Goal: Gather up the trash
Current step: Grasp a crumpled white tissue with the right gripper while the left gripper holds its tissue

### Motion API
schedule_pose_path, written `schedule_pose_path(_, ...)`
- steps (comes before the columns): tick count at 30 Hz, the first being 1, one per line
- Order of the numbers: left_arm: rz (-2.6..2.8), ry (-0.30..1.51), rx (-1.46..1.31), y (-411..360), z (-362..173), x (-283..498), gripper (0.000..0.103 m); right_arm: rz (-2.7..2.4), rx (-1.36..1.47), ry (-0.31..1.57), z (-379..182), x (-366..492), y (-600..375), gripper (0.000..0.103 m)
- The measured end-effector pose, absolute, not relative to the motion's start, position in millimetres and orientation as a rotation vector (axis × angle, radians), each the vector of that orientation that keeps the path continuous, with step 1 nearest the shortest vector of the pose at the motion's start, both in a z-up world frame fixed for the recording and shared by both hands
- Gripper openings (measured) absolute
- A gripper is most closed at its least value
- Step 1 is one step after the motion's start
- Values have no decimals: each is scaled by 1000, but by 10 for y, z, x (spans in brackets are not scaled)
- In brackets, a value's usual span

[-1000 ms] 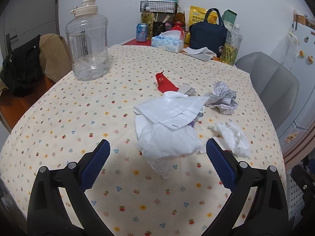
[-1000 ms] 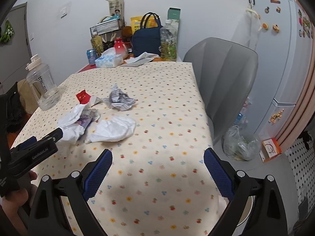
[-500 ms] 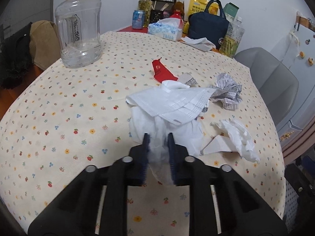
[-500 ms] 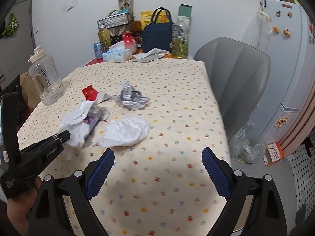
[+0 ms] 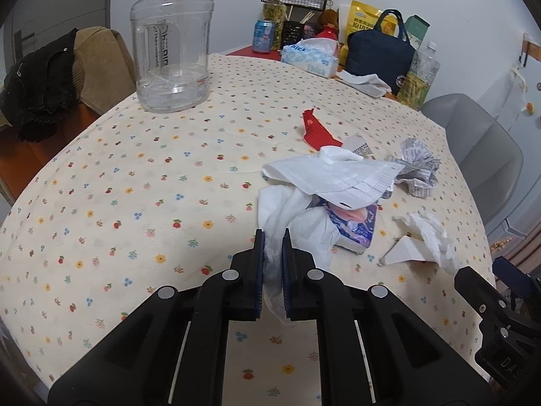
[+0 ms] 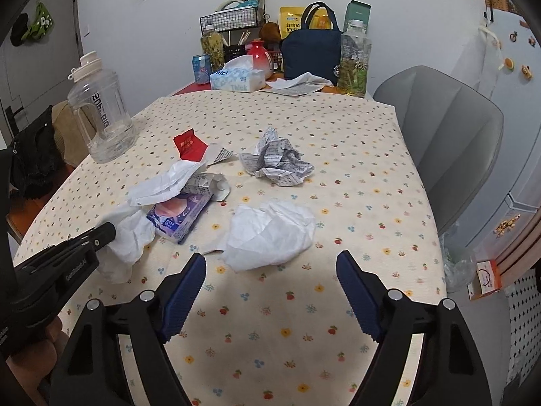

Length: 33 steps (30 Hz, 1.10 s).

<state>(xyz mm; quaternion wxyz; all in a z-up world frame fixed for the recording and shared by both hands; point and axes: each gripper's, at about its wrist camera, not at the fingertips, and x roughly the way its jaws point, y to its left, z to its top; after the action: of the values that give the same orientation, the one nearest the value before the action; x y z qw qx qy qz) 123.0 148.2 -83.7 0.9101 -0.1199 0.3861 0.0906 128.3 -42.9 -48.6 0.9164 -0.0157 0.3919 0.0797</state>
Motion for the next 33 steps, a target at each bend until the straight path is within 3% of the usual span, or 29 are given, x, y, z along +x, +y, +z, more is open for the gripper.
schedule_pose_path(3, 200, 801, -246, 1515, -859, 1234, 10, 167, -38, 816, -534, 1325, -381, 76)
schedule_pose_path(5, 201, 805, -245, 1521, -876, 1245, 10, 172, -41, 830, -578, 1357, -364, 70)
schedule_pose_path(6, 201, 806, -244, 1514, -882, 1247, 10, 179, -40, 840, -601, 1372, -356, 60)
schedule_pose_path(8, 202, 808, -237, 1489, -890, 1253, 10, 200, -33, 868, -644, 1403, -347, 21)
schedule_pose_path(11, 195, 810, -237, 1450, -890, 1269, 10, 220, -26, 886, -662, 1401, -346, 5)
schedule_pose_path(33, 44, 758, -176, 647, -610, 1097, 8, 125, 45, 803, -305, 835, -1097, 3)
